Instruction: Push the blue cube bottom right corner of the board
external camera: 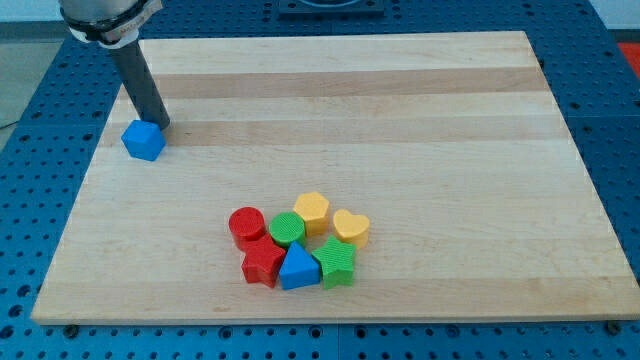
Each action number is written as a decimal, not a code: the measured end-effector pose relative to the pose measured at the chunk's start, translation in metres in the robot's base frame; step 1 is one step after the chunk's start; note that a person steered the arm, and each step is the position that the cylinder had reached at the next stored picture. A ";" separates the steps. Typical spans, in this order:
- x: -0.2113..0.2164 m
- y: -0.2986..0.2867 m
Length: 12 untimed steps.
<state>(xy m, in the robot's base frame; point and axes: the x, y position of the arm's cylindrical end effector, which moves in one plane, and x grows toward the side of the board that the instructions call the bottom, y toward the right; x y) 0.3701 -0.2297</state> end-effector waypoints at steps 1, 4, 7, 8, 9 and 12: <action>0.000 0.000; 0.015 -0.015; 0.051 -0.069; 0.078 -0.068; 0.086 -0.002; 0.083 0.125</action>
<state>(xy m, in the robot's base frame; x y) 0.4530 -0.1044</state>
